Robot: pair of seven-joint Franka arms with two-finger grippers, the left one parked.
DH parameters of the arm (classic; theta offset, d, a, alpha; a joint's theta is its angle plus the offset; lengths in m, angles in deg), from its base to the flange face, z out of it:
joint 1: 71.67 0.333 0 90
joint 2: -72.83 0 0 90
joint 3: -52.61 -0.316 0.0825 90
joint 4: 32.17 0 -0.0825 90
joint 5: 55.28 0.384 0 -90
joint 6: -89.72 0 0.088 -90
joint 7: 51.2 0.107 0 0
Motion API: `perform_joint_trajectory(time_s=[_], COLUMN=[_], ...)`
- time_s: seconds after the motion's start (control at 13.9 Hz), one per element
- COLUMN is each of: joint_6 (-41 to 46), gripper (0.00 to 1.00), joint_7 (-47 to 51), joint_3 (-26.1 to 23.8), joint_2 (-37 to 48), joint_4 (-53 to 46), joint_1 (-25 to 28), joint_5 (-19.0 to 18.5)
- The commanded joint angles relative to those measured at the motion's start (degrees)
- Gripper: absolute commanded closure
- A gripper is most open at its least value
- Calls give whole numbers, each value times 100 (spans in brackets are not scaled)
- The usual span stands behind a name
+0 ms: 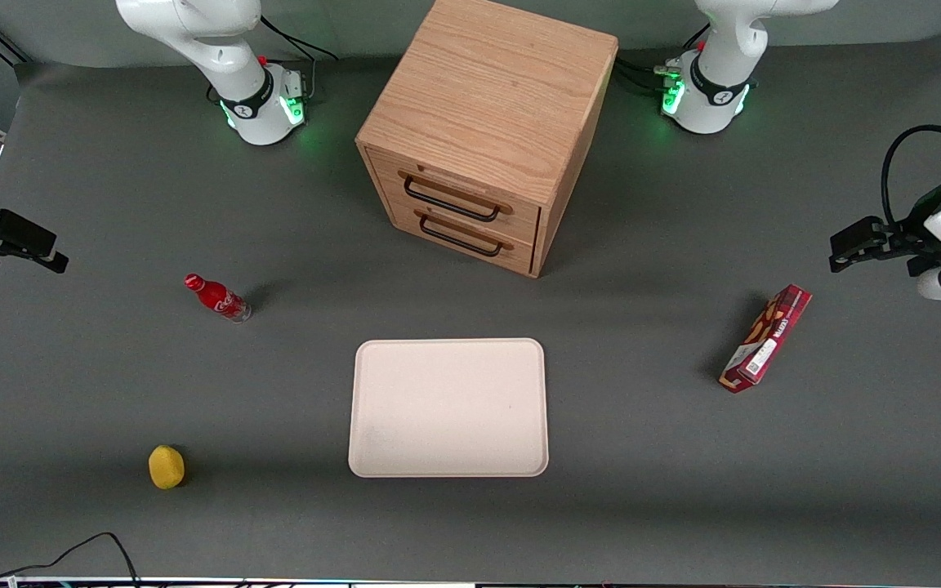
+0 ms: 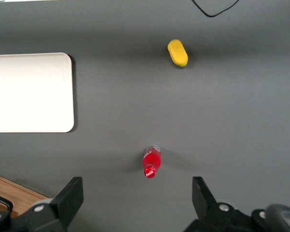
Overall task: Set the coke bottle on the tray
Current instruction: 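Move the right gripper out from rest toward the red Coca-Cola bottle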
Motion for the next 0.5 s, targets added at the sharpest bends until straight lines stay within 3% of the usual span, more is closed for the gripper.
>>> perform_joint_trajectory(time_s=[0.0,0.43], joint_6=[1,-8], gripper=[0,0], joint_7=[-97,53], joint_3=[-27,-80], joint_2=[-40,-155], joint_4=[-56,-73], joint_1=[41,85], joint_5=[110,-57])
